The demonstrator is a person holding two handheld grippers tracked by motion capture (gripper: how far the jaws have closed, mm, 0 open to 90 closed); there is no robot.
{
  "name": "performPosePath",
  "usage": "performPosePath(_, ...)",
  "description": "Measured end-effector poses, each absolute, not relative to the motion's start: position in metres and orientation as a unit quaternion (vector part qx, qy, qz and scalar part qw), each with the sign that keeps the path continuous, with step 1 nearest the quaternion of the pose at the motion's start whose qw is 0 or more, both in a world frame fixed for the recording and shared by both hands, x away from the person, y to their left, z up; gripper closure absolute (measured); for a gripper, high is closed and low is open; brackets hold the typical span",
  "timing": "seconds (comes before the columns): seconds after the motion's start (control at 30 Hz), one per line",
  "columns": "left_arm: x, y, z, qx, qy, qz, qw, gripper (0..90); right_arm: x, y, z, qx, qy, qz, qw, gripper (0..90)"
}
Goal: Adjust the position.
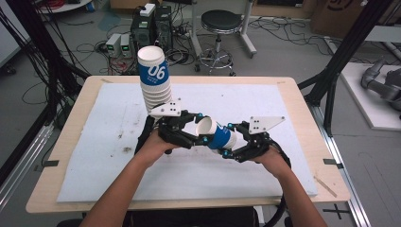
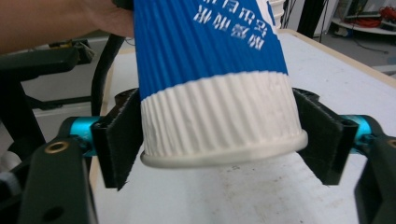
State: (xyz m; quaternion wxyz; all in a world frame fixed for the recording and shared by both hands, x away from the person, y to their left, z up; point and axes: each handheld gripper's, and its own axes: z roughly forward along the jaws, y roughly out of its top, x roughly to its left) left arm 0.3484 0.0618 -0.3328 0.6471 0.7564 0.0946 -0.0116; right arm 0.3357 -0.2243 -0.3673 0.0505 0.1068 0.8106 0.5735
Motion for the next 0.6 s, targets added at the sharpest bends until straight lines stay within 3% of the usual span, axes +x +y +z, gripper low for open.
performPosePath(0.23,0.344,0.060,-0.332,0.791,0.097,0.012,0.604,23.9,0.336,-0.227,-0.362,0.090,0.826,0.553,0.057,26.7)
performPosePath(0.47,0.345,0.062,-0.332,0.806,0.089,0.011,0.585,24.2,0.336,-0.228,-0.355,0.078,0.843,0.528,0.068,27.2)
performPosePath(0.6,0.345,0.061,-0.334,0.817,0.073,0.006,0.572,29.5,0.335,-0.226,-0.350,0.070,0.864,0.492,0.074,27.2)
